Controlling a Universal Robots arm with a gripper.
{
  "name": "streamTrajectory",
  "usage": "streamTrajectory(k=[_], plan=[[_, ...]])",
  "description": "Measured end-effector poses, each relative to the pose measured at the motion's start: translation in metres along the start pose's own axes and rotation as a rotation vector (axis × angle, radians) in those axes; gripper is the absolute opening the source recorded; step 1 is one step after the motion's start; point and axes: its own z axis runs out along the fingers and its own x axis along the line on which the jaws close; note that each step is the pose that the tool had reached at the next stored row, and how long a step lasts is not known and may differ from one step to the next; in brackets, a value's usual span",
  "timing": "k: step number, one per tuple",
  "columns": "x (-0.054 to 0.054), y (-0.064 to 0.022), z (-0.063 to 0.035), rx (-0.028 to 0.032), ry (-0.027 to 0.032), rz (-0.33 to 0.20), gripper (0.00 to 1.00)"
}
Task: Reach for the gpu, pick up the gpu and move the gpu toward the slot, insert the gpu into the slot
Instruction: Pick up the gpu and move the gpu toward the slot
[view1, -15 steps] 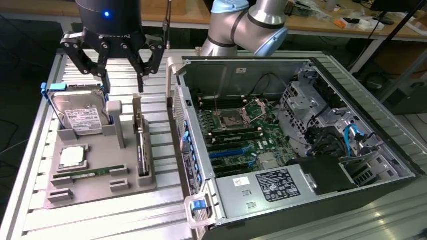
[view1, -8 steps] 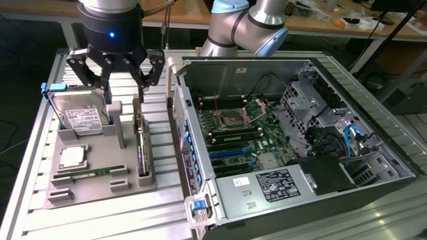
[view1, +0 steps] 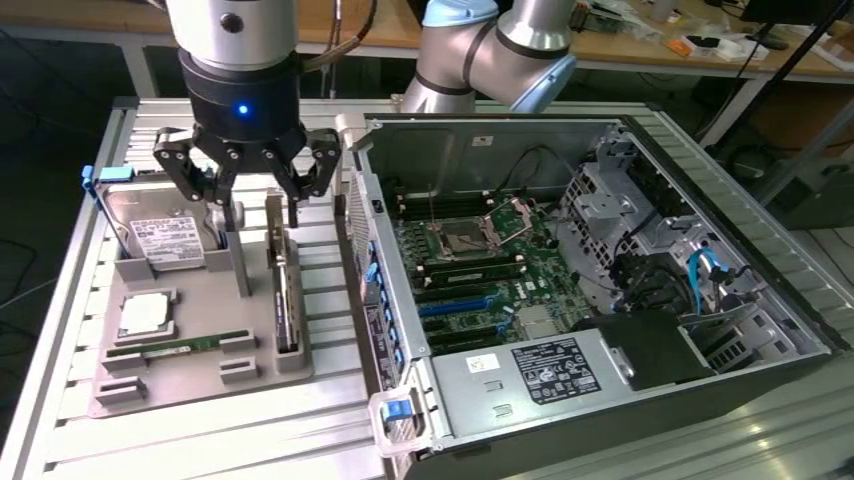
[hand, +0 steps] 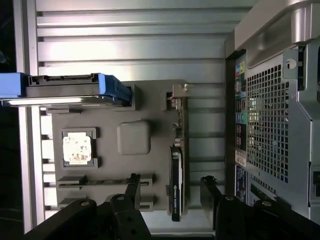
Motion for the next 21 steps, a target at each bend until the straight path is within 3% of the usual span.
streamTrajectory(k=[4,21], plan=[[-0.005,-0.0018,0.0075,-0.0001,-0.0001,0.000,0.60],[-0.006,-0.0065,0.0476,0.0000,0.0000,0.000,0.60]])
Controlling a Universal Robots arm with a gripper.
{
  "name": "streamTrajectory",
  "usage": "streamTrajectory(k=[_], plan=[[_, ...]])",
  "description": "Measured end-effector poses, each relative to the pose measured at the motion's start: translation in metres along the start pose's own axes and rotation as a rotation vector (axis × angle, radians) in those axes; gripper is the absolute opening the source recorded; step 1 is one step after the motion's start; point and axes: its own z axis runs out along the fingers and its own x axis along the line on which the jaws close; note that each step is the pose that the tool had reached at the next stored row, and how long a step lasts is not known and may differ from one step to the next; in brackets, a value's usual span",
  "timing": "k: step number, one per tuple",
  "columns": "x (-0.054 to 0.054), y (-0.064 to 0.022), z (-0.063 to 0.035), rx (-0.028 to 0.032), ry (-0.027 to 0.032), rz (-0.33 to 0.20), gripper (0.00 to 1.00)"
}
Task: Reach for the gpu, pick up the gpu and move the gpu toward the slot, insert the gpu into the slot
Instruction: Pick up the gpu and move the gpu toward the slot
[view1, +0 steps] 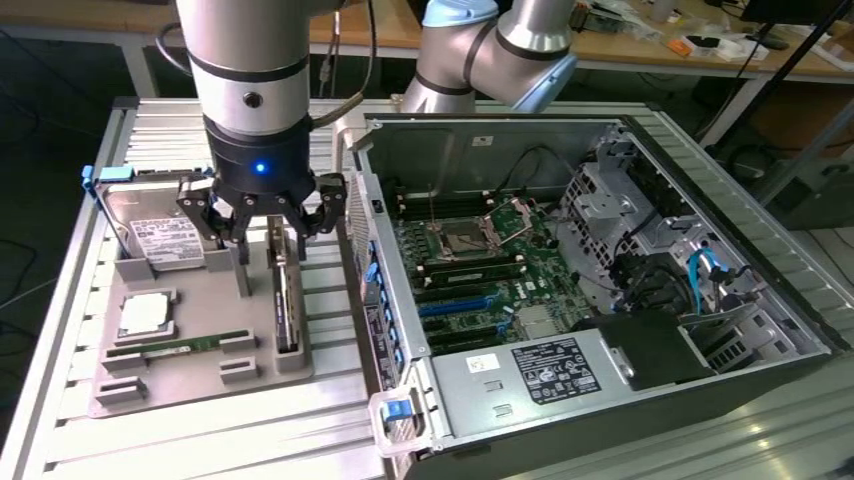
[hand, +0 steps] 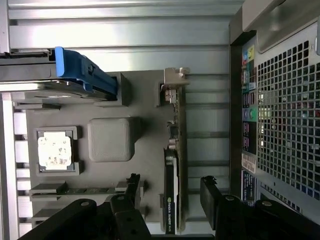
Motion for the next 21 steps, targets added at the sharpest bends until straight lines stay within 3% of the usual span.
streamTrajectory(k=[21], plan=[[0.000,-0.0078,0.0411,0.0001,0.0002,0.000,0.60]])
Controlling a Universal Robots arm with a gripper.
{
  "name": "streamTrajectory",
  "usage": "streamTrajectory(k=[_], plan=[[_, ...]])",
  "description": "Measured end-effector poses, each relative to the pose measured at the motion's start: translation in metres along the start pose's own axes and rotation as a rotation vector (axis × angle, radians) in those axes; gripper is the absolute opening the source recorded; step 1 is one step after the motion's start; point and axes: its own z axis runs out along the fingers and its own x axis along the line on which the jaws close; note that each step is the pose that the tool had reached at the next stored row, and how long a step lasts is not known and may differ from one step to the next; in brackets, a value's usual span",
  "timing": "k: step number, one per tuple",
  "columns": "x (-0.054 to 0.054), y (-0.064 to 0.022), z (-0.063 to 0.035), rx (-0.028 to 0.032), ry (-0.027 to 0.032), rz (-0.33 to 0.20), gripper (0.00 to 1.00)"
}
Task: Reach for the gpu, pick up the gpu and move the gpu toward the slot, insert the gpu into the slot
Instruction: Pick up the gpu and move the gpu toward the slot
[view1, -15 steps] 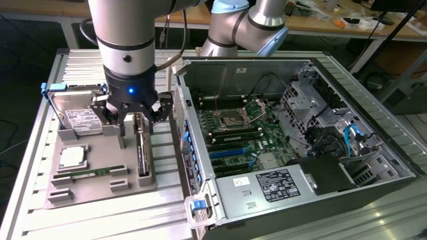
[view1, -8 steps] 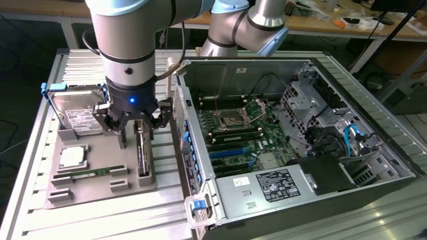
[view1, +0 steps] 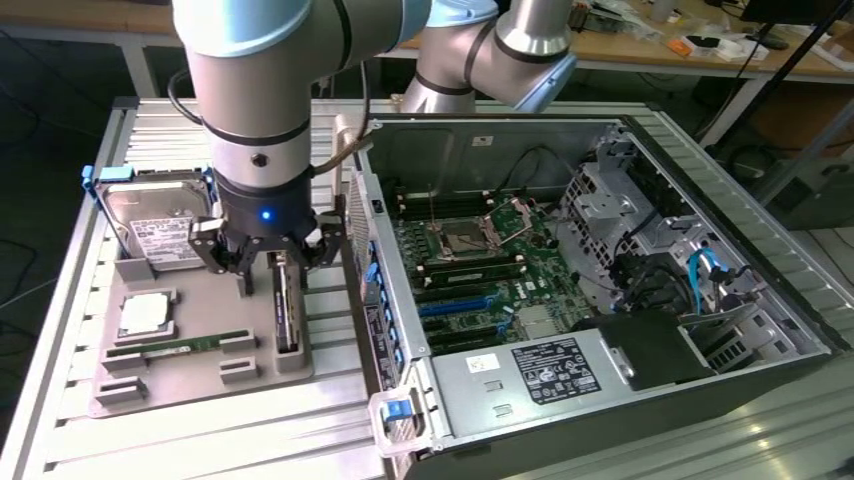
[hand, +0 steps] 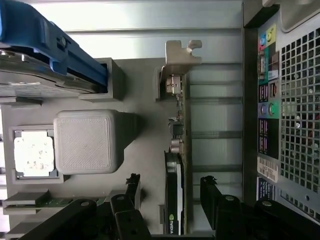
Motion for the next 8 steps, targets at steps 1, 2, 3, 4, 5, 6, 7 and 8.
streamTrajectory(k=[1,2,3,4,5,6,7,8], plan=[[0.000,-0.0009,0.0020,-0.0002,-0.0003,0.000,0.60],[0.000,-0.0012,0.0037,-0.0003,-0.0003,0.000,0.60],[0.000,-0.0013,0.0055,-0.0002,-0.0002,0.000,0.60],[0.000,-0.0013,0.0074,-0.0002,-0.0002,0.000,0.60],[0.000,-0.0014,0.0105,-0.0003,-0.0002,0.000,0.60],[-0.001,-0.0015,0.0124,-0.0003,-0.0002,0.000,0.60],[-0.002,-0.0015,0.0142,-0.0003,-0.0001,0.000,0.60],[-0.002,-0.0015,0.0156,-0.0002,-0.0002,0.000,0.60]])
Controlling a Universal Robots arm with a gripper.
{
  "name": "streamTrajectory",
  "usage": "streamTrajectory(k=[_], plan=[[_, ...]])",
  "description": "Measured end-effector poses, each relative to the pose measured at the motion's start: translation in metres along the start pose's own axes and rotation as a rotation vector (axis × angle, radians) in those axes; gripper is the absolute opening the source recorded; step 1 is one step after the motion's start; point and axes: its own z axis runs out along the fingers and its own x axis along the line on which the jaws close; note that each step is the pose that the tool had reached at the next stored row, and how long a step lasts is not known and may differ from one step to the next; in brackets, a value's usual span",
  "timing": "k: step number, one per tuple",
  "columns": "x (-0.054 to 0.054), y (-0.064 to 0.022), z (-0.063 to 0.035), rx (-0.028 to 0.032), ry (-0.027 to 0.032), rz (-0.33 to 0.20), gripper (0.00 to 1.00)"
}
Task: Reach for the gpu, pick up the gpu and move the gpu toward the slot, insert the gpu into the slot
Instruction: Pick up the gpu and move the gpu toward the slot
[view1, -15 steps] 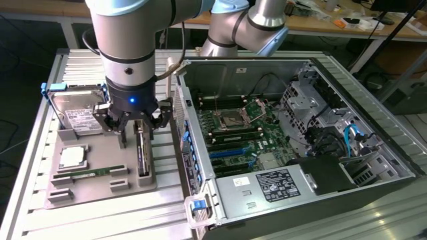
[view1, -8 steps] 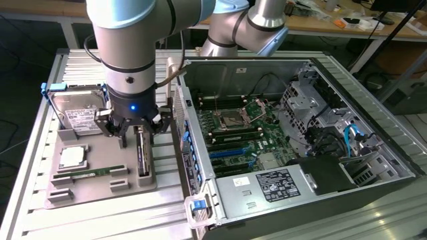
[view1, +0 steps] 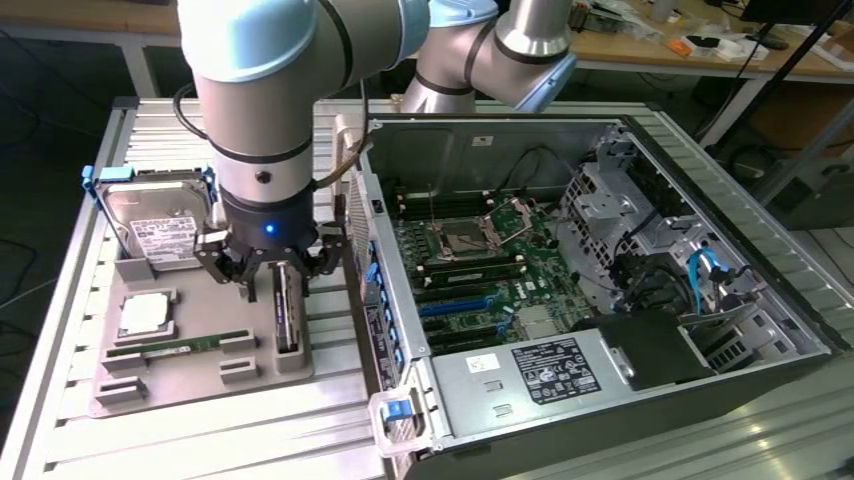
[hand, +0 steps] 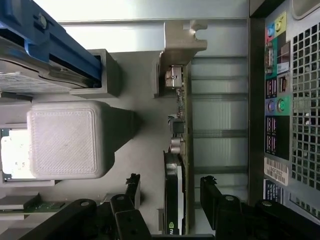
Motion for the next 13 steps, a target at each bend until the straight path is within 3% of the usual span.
streamTrajectory(k=[9,12,13], plan=[[-0.0002,0.0000,0.0013,0.0000,0.0000,0.000,0.59],[-0.0002,0.0000,0.0013,0.0000,0.0000,0.000,0.40],[-0.0002,0.0000,0.0013,0.0000,-0.0001,0.000,0.40]])
